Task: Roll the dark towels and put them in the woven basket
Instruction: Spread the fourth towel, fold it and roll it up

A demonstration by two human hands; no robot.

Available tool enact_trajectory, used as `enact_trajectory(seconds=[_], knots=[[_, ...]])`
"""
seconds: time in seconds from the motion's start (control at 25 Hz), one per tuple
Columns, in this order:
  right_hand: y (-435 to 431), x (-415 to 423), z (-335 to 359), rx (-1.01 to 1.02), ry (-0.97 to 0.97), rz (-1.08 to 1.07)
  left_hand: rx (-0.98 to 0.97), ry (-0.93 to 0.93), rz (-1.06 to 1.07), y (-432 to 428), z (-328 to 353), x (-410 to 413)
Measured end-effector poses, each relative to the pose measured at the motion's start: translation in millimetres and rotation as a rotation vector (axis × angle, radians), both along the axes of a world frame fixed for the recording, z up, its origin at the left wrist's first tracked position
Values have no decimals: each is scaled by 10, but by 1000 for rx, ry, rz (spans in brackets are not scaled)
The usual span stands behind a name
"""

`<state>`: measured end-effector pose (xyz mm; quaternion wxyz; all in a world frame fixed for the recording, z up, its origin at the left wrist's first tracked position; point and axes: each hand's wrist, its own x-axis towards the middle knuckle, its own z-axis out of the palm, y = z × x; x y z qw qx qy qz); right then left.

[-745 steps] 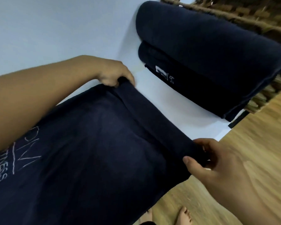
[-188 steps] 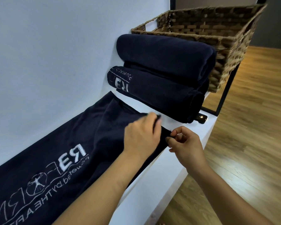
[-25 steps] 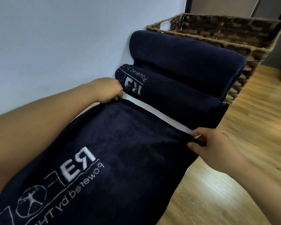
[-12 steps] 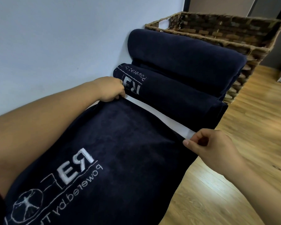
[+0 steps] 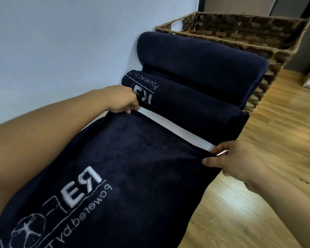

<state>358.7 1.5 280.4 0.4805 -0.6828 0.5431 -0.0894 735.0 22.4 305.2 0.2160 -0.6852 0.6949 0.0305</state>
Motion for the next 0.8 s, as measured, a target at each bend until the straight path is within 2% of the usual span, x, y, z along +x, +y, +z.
enact_trajectory(seconds=[0.12,0.24,0.36,0.48,0.56,0.64,0.8], knots=[[-12,26,60,-11,115,96,90,-108,-34,-43,41,-132],[7,25,43,-96,78,185,108,-241,-114,-1,115,-220],[99,-23,-97,-488,-56,246,-23,-260,-158,105,163,-174],[154,-66,-250,-999,-23,562,-312,-255,-254,327,-102,-40],[124,-104,-326,-1187,-18,743,-532,-189,-304,515,-329,47],[82,-128,-350,-1254,-7,837,-634,-147,-329,655,-444,125],[71,-165,-291,-1194,32,902,-617,-106,-378,872,-473,202]])
